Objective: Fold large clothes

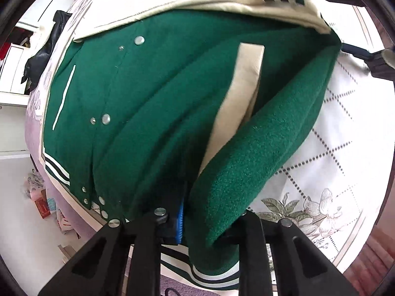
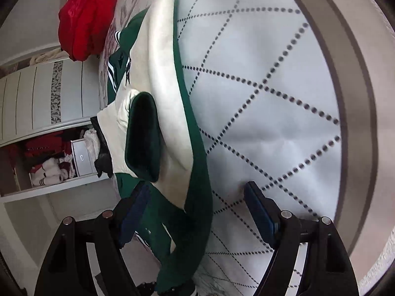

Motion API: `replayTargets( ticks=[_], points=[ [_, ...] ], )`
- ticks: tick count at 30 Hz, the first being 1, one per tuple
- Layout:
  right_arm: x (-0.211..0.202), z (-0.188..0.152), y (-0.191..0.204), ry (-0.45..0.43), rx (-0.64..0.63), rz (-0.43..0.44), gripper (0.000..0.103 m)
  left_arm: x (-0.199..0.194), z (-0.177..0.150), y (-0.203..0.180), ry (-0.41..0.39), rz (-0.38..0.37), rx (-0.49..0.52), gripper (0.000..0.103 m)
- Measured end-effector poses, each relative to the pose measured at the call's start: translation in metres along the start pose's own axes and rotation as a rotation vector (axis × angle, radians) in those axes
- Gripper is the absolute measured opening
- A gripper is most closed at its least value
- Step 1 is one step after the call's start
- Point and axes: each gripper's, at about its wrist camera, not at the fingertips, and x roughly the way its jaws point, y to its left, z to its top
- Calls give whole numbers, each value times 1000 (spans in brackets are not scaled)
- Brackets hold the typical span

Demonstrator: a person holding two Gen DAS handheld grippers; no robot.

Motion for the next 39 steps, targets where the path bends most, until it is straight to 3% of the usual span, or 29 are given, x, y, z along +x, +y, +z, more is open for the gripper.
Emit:
replayTargets(
  ticks=[6, 12, 13, 14, 15, 17, 19, 28, 35, 39],
  points=[
    [48, 24, 20, -14, 53, 116, 83, -5, 10, 6, 5, -12, 2, 15],
    [93, 42, 49, -20, 73, 105, 82, -3, 11, 10, 11, -24, 15, 15],
    [99, 44, 54, -28, 79, 93, 74, -4, 11, 11, 10, -26, 15, 15],
    [105, 45, 58, -25, 76, 68, 46, -4, 11, 12, 9, -31, 13, 15],
    [113, 46, 61, -24, 77, 33, 28, -6, 10, 12, 7, -34, 13, 15],
    [120, 45, 70, -52, 75, 17, 16, -8, 9, 15, -3, -45, 10, 15],
    [122, 43, 86, -77, 60, 2, 12, -13, 8, 21, -13, -63, 3, 15],
    [108, 20, 208, -141, -28, -62, 10, -48, 4, 73, -74, -198, -7, 12],
    [117, -8, 325, -175, -85, -191, 9, -69, 19, 175, -103, -387, -76, 12],
    [152, -24, 392, -183, -122, -275, 10, -67, 32, 237, -131, -433, -100, 11]
  ],
)
